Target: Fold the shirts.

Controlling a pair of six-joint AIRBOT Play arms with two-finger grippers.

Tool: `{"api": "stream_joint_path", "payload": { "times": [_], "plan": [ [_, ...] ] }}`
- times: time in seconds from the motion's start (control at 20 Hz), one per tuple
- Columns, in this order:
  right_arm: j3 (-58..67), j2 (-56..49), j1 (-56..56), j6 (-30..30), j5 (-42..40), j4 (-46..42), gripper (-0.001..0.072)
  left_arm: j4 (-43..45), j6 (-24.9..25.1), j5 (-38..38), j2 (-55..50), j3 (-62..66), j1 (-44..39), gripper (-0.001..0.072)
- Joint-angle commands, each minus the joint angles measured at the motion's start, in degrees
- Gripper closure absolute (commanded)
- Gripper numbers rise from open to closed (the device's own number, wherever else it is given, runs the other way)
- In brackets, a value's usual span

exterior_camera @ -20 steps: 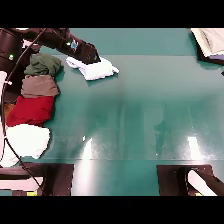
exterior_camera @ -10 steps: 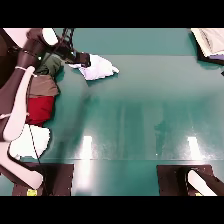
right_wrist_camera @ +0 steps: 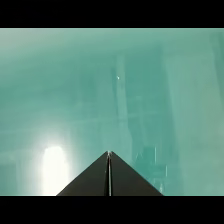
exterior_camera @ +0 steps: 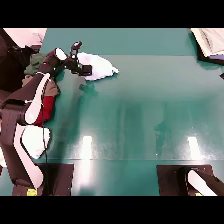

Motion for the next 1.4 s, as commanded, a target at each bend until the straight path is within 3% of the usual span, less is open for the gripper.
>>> {"api": "stream_joint_path", "payload": {
  "times": [0.0,0.1,0.25,0.35,0.5,0.65,0.95,1.1,1.15,1.2,1.25,1.35],
  "plan": [
    [2.56,0.00,0.02,-0.02,-1.14,0.00,0.0693,-1.20,0.57,-2.25,0.85,5.11,0.22,0.0684],
    [7.43,0.00,0.02,-0.04,-1.97,0.00,0.0694,-1.75,1.79,-2.93,4.59,9.38,0.09,0.0684],
    [15.61,0.00,0.02,-0.04,-1.95,0.02,0.0694,-9.03,12.50,-0.90,15.85,9.38,-0.68,0.0685],
    [20.57,0.00,0.02,-0.04,-1.75,0.04,0.0693,-14.51,19.02,-3.04,23.78,9.38,-2.40,0.0684],
    [26.36,0.00,0.02,-0.04,-0.63,0.04,0.0694,-15.15,22.91,-9.44,33.79,9.33,-8.41,0.0684],
    [29.99,0.00,0.02,-0.04,0.72,0.02,0.0694,-15.15,23.08,-16.39,38.40,9.20,-16.17,0.0684],
    [29.77,1.29,0.02,-0.07,2.12,-0.02,0.0693,-12.52,23.78,-16.98,38.10,-7.45,-24.96,0.0683],
    [25.57,3.23,0.02,-0.07,1.49,-0.04,0.0693,-8.35,18.03,-13.11,34.38,-14.38,-24.68,0.0680],
    [23.89,3.80,0.02,-0.07,1.49,-0.09,0.0694,-6.34,15.19,-12.13,32.79,-14.82,-24.24,0.0446],
    [22.40,4.31,0.02,-0.09,1.46,-0.15,0.0694,-4.55,12.35,-11.89,31.74,-14.82,-23.61,0.0086],
    [20.83,4.87,0.02,-0.09,1.46,-0.13,0.0693,-2.82,9.16,-12.35,31.47,-14.82,-22.40,0.0008],
    [18.34,5.73,0.02,-0.09,1.33,-0.15,0.0694,-2.19,6.97,-16.98,32.17,-14.40,-18.01,0.0006]
  ]
}}
